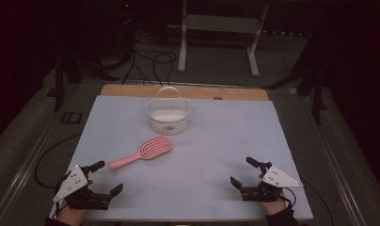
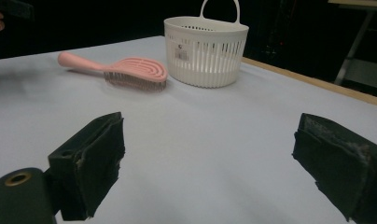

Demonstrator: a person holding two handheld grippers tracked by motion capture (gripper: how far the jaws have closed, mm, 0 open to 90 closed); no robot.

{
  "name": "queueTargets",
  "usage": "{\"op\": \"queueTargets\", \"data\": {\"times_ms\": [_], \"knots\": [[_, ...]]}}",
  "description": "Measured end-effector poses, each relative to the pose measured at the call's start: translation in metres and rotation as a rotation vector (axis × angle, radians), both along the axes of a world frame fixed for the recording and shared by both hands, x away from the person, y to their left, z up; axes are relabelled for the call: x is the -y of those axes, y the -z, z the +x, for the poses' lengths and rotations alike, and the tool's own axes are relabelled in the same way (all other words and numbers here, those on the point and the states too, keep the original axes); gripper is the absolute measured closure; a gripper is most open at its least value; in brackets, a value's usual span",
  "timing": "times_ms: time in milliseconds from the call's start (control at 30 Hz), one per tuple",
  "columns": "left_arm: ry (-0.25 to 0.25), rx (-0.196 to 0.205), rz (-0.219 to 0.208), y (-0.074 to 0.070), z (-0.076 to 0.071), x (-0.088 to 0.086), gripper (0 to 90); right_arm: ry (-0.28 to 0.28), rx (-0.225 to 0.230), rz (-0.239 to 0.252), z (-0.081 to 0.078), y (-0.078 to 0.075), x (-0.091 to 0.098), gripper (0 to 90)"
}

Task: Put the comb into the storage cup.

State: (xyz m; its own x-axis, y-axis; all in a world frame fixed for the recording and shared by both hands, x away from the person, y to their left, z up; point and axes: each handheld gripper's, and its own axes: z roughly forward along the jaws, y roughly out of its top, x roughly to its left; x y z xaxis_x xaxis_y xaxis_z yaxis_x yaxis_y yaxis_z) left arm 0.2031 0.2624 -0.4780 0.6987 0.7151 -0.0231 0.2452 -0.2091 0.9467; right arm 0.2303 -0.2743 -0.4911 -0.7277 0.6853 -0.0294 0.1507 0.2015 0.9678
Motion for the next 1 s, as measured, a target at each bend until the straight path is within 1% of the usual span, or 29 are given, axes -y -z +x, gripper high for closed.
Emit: {"op": "queueTargets", "data": {"times_ms": [33,100,133,200,233,333,467,567,600,800,933,1000], "knots": [[0.001,-0.004,-0.006,-0.001,0.0,0.0,0.0,-0.002,0.002,0.001,0.0,0.0,0.0,9.0],[0.002,-0.004,-0.004,-0.002,0.0,0.0,0.0,0.0,0.0,0.0,0.0,0.0,0.001,9.0],[-0.002,-0.011,0.006,-0.005,0.001,0.001,0.0,0.002,0.002,0.001,0.0,-0.001,0.001,9.0],[-0.002,-0.024,0.008,-0.01,0.002,0.001,0.0,0.002,0.006,0.006,-0.001,-0.001,0.001,9.0],[0.002,-0.03,0.006,-0.012,0.003,0.001,0.0,0.003,0.006,0.008,-0.001,-0.001,0.001,9.0],[0.017,-0.031,0.007,-0.018,0.004,0.0,0.0,0.002,0.006,0.008,-0.001,-0.001,0.001,9.0],[0.027,-0.039,0.017,-0.022,0.007,-0.002,0.0,0.0,0.005,0.011,-0.001,-0.001,0.0,9.0],[0.041,-0.058,0.037,-0.025,0.012,-0.002,0.0,0.0,0.004,0.013,-0.002,-0.002,0.0,9.1],[0.042,-0.065,0.05,-0.025,0.014,-0.002,0.0,-0.001,0.007,0.012,-0.002,-0.002,0.0,9.1],[0.051,-0.069,0.06,-0.037,0.026,-0.003,0.0,-0.003,0.006,0.019,-0.002,-0.002,0.0,9.1],[0.067,-0.075,0.088,-0.045,0.032,-0.002,0.0,-0.001,0.001,0.024,-0.002,-0.003,0.0,9.1],[0.073,-0.085,0.105,-0.048,0.035,0.0,0.0,-0.001,0.0,0.028,-0.002,-0.003,0.0,9.1]]}}
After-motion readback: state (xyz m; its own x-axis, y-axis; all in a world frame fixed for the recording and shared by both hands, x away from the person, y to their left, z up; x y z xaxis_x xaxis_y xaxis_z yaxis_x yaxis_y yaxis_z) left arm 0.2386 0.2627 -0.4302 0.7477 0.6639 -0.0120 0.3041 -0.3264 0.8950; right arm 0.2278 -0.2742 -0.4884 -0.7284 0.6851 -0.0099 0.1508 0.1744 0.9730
